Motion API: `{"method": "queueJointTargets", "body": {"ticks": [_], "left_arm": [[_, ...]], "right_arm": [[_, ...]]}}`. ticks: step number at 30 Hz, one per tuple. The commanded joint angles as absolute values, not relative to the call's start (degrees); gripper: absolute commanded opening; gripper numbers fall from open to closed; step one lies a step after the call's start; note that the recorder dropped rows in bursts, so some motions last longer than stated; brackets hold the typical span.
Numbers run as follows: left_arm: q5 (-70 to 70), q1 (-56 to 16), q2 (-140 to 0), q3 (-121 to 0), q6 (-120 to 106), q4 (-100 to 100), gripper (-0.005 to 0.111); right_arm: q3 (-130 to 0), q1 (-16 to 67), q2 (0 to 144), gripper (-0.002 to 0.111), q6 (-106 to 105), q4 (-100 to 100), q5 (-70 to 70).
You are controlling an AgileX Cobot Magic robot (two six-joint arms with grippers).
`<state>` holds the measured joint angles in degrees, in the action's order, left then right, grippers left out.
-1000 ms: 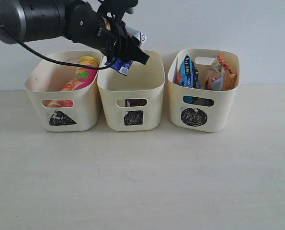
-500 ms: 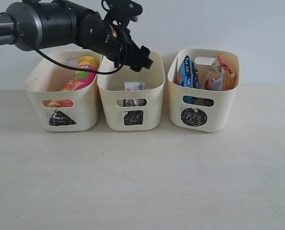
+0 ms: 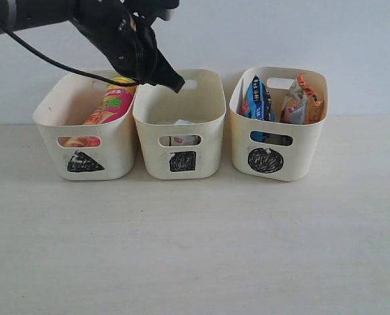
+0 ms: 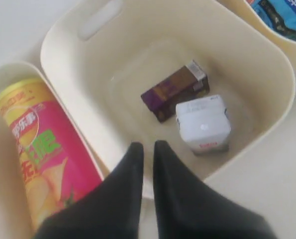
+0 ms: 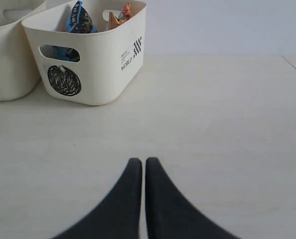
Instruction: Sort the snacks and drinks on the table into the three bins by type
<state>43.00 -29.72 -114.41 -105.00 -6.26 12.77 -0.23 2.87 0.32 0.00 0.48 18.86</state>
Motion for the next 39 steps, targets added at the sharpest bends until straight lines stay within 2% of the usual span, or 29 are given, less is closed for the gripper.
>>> {"method": "queueJointTargets", "body": {"ticks": [1,23,33,39], "left_arm": [[46.6,-29.8,-109.9,-101.6,-6.8,12.9,0.004],[46.4,-29.8,-79.3,-72.5,-4.0,7.2,0.004],[36.9,-29.8,-62.0,-58.6,-3.8,1.9,0.004],[39.0,-29.8,-52.2,-52.3,-3.8,1.1,0.004]], "right_arm": [[0.0,2.9,0.0,0.0,0.0,0.5,18.5],[0.0,2.9,0.0,0.0,0.0,0.5,18.5],[0.0,2.9,0.0,0.0,0.0,0.5,18.5],[0.0,2.9,0.0,0.0,0.0,0.5,18.5]]}}
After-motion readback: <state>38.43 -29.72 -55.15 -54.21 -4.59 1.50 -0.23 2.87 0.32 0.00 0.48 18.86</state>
